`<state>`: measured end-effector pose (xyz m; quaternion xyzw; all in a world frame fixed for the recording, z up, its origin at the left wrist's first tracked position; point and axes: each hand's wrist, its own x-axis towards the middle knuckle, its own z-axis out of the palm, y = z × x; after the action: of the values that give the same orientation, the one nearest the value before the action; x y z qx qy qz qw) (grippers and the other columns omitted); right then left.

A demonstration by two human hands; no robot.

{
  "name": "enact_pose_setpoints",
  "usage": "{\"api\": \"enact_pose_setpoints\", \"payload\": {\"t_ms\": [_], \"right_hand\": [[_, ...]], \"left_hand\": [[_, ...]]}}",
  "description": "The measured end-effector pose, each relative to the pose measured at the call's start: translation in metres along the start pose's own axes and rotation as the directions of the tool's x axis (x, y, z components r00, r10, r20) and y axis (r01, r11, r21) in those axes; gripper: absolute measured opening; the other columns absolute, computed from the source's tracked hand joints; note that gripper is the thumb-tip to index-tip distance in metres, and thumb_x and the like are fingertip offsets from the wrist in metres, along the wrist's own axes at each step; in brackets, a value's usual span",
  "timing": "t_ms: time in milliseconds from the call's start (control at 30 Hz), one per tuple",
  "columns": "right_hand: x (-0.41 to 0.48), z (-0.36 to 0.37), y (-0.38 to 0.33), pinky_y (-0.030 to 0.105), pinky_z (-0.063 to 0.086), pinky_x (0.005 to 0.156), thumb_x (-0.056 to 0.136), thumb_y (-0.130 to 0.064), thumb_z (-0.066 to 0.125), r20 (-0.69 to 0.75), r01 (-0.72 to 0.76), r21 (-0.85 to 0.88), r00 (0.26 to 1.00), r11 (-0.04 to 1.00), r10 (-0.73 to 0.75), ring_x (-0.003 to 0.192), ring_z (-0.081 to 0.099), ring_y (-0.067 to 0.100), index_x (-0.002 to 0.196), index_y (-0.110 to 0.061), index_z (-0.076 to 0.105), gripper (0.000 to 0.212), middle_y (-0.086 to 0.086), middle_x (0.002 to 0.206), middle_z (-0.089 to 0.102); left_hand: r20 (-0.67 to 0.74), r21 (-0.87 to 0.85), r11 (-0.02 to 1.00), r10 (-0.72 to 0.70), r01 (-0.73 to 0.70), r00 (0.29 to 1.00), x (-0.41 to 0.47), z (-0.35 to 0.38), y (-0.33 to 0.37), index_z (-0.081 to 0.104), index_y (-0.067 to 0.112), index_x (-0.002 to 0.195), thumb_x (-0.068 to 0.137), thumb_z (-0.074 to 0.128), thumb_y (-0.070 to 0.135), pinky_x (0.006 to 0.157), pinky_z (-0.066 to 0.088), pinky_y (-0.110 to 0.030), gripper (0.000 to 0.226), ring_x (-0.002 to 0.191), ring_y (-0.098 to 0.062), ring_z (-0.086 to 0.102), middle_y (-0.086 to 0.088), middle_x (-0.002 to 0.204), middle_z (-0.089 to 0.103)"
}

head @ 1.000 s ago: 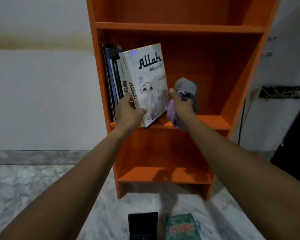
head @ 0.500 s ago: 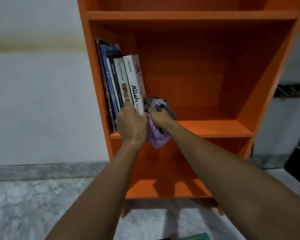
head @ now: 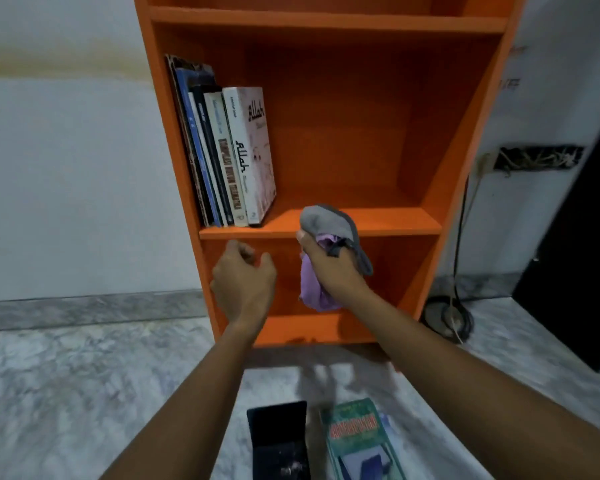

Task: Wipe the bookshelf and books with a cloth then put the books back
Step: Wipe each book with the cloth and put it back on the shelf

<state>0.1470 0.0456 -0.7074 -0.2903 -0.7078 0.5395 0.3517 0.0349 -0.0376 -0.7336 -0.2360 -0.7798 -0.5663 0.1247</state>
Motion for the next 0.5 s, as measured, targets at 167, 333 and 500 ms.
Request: {"api": "enact_pose_setpoints", "payload": {"t_ms": [167, 333, 500], "right_hand": [[-0.089, -0.052, 0.122, 0.033, 0.038, 0.062, 0.094, -0.043, 0.069, 0.248, -0.212, -0.533, 0.886, 0.819, 0.392, 0.056, 0.049, 0.013, 0.064, -0.020, 0.050, 0.043, -0.003, 0.058, 0.049], [-0.152, -0.091, 0.235, 0.036, 0.051, 0.081, 0.081, -0.045, 0.067, 0.006, -0.252, -0.873, 0.849, 0.417, 0.528, 0.105, 0.063, 0.033, 0.113, -0.020, 0.061, 0.041, 0.010, 0.117, 0.063], [-0.173, -0.092, 0.285, 0.035, 0.055, 0.088, 0.065, -0.059, 0.069, -0.062, -0.412, -0.743, 0.827, 0.528, 0.558, 0.104, 0.062, 0.025, 0.114, -0.028, 0.064, 0.059, 0.003, 0.109, 0.065]], "left_hand": [[0.204, 0.039, 0.997, -0.069, 0.062, 0.977, -0.127, 0.007, -0.046, 0.055, 0.020, 0.086, 0.085, 0.065, 0.016, 0.057, 0.044, -0.038, 0.011, 0.069, -0.025, 0.057, -0.001, 0.079, 0.063], [0.595, 0.316, 0.944, -0.273, 0.092, 0.756, -0.233, 0.014, -0.097, 0.058, 0.017, 0.082, 0.083, 0.066, 0.019, 0.057, 0.044, -0.032, 0.009, 0.071, -0.025, 0.062, -0.002, 0.079, 0.064], [0.707, 0.537, 0.820, -0.566, 0.199, 0.424, -0.293, 0.033, -0.149, 0.073, 0.006, 0.099, 0.086, 0.066, 0.031, 0.083, 0.056, -0.036, 0.029, 0.099, -0.033, 0.069, -0.014, 0.106, 0.074]]}}
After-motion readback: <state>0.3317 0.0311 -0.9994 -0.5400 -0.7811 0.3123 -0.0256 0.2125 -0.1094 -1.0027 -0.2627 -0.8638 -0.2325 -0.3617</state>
